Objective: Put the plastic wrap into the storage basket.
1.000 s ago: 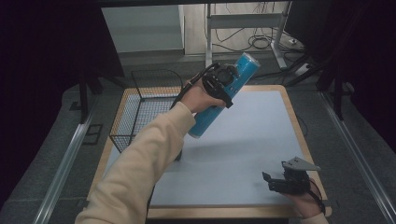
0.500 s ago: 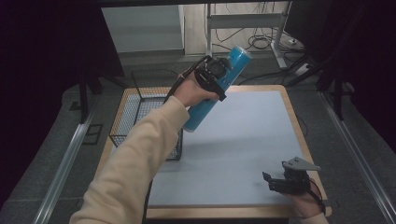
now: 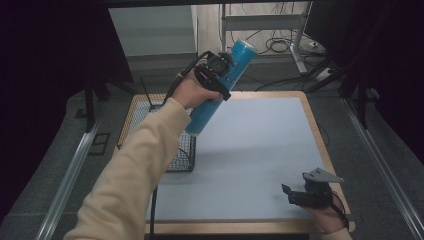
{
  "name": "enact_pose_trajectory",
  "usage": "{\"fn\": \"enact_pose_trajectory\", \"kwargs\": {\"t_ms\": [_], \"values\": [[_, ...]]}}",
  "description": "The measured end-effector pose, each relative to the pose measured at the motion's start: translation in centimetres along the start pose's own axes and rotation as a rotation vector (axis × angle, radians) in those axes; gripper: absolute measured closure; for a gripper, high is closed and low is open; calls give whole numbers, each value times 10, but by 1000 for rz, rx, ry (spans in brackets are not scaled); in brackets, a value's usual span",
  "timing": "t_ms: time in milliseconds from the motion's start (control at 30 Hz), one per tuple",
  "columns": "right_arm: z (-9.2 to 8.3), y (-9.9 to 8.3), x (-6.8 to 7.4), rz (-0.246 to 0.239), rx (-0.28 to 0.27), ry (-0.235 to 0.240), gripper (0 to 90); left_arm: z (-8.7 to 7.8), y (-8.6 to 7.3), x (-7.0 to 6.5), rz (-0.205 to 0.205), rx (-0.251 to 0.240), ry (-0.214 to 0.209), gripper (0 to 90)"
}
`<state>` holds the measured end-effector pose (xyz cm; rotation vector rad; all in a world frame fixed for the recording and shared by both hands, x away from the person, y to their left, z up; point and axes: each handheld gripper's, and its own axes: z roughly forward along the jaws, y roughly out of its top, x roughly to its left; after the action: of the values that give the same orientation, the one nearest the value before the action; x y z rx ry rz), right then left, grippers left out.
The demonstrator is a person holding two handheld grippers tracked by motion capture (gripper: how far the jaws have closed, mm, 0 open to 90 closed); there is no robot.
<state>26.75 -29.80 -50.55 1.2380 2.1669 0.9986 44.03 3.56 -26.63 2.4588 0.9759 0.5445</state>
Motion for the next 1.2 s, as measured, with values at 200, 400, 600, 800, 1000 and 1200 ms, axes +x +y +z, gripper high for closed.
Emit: {"fn": "enact_pose_trajectory", "kwargs": {"t_ms": [200, 400, 600, 800, 1000, 1200], "values": [[0, 0, 0, 0, -1, -1, 143, -10, -8, 12, -23, -7, 22, 319], [0, 0, 0, 1, 1, -5, 143, -7, -22, 24, -50, 13, 41, 319], [2, 0, 1, -3, 4, -6, 143, 0, -36, 37, -77, 34, 43, 319], [3, -1, 1, 0, 10, -7, 143, 9, -48, 45, -105, 49, 45, 319], [3, -1, 1, 1, 9, -4, 143, 20, -59, 52, -133, 60, 37, 319], [3, -1, 1, 1, 13, -7, 143, 32, -66, 57, -145, 84, 39, 319]]}}
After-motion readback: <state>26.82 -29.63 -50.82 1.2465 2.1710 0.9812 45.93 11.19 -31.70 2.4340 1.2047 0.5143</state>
